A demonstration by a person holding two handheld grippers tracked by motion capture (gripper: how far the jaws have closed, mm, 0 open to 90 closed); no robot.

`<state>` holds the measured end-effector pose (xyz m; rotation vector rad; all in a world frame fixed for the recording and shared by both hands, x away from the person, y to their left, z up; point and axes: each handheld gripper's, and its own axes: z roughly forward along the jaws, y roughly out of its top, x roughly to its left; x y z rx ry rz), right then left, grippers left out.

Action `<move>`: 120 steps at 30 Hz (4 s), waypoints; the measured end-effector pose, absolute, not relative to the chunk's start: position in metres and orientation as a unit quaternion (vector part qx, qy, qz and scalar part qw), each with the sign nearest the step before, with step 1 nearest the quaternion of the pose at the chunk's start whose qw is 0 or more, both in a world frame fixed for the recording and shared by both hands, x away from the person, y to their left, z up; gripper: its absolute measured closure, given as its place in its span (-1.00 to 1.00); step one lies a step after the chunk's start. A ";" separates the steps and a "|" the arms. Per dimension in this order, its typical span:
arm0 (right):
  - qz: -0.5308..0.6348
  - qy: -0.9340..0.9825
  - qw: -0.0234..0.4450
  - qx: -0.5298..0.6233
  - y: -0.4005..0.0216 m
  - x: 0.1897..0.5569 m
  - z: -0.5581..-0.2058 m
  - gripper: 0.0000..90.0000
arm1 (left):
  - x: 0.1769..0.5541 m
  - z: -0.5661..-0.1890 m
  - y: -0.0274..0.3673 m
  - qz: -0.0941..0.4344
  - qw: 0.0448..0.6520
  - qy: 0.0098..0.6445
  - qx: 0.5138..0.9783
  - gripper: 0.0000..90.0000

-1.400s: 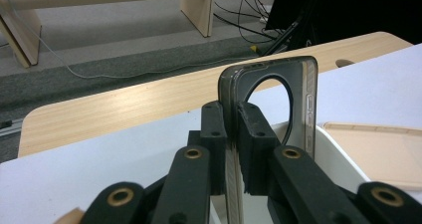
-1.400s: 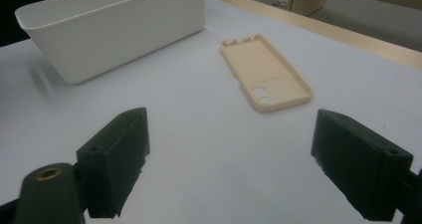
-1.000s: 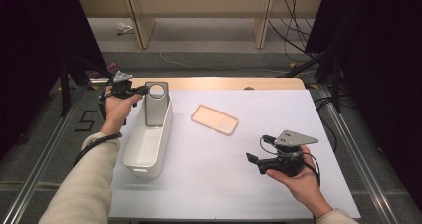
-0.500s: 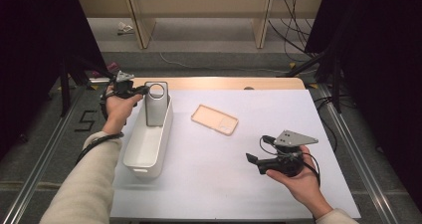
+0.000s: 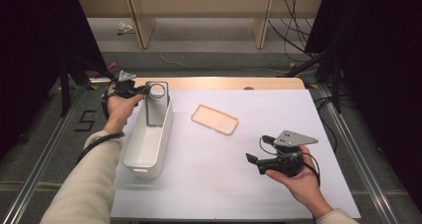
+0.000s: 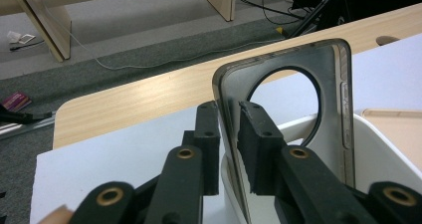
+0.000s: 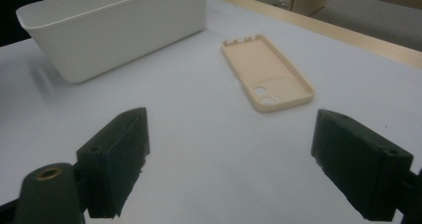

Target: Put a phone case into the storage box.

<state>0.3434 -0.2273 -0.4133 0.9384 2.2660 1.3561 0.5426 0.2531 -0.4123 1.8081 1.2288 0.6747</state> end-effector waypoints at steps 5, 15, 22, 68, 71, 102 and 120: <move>0.477 0.797 0.169 0.329 -0.227 0.343 -0.413 -0.64 | 0.542 -0.410 0.254 0.272 0.410 0.489 0.720 0.55; 0.477 0.797 0.169 0.330 -0.227 0.343 -0.414 -0.64 | 0.527 -0.394 0.262 0.271 0.433 0.487 0.709 -0.02; 0.477 0.797 0.170 0.329 -0.226 0.343 -0.413 -0.64 | 0.496 -0.383 0.265 0.261 0.454 0.484 0.701 -0.64; 0.487 0.786 0.172 0.339 -0.232 0.348 -0.410 -0.64 | 0.383 -0.389 0.212 0.260 0.502 0.391 0.726 -0.70; 0.488 0.786 0.172 0.338 -0.234 0.346 -0.409 -0.64 | 0.383 -0.388 0.210 0.261 0.502 0.389 0.727 -0.69; 0.490 0.785 0.171 0.338 -0.236 0.341 -0.409 -0.64 | 0.485 -0.408 0.069 0.204 0.345 0.411 0.819 1.00; 0.491 0.787 0.168 0.334 -0.235 0.341 -0.409 -0.64 | 0.531 -0.461 0.069 0.201 0.273 0.429 0.837 0.99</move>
